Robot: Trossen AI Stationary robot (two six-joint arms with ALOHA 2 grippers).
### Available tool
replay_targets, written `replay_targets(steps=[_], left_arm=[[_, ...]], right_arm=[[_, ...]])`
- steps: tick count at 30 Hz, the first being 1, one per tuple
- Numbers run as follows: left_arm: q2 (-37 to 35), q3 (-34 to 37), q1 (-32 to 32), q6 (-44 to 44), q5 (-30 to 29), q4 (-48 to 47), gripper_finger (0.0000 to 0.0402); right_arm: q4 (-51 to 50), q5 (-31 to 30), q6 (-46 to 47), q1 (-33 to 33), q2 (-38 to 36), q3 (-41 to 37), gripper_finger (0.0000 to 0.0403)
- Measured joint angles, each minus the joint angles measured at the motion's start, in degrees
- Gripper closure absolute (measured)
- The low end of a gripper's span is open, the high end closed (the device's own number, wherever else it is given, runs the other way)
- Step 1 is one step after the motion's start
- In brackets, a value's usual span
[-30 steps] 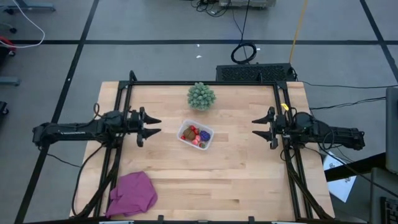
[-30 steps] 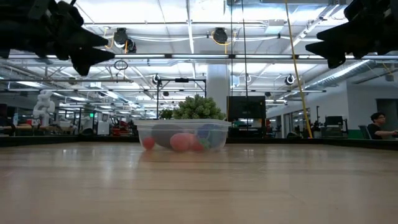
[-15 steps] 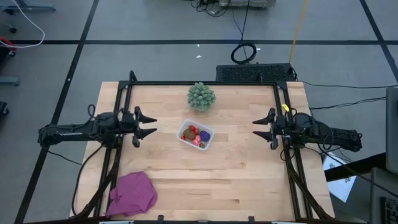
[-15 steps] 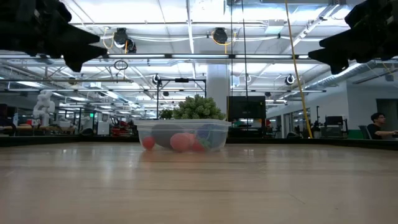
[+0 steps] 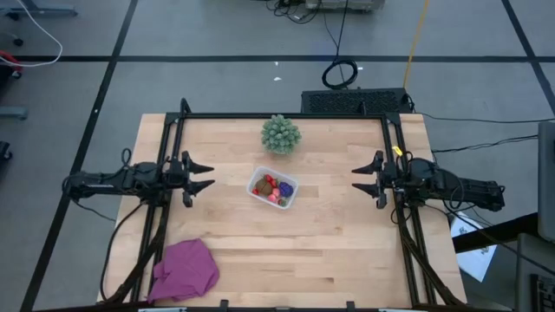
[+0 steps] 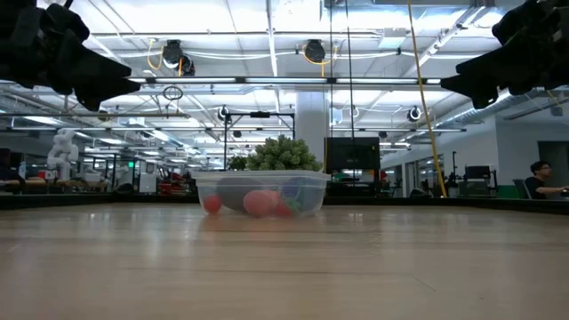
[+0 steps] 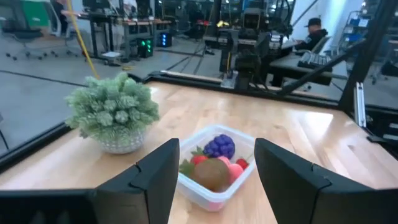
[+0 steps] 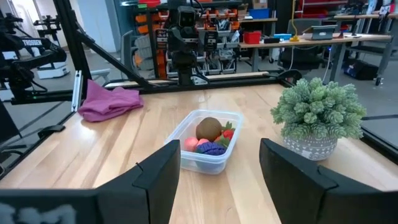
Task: Pick and placing Produce into tupperware
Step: Return to Home Position
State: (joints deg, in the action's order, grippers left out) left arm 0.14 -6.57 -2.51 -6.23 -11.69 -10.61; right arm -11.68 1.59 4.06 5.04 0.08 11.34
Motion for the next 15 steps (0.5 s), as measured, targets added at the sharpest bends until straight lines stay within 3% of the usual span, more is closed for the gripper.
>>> replay_targets(steps=[6,15], left_arm=[[0.0,0.0,-0.4,0.3,-1.9,1.4,0.0188],[0.0,0.0,-0.4,-0.4,-0.1,2.4,0.0188]], right_arm=[[-0.2,0.0,-0.7,0.0,0.0,0.0,0.0194],[-1.4,0.1,-2.7,0.0,0.0,0.0,0.0195]])
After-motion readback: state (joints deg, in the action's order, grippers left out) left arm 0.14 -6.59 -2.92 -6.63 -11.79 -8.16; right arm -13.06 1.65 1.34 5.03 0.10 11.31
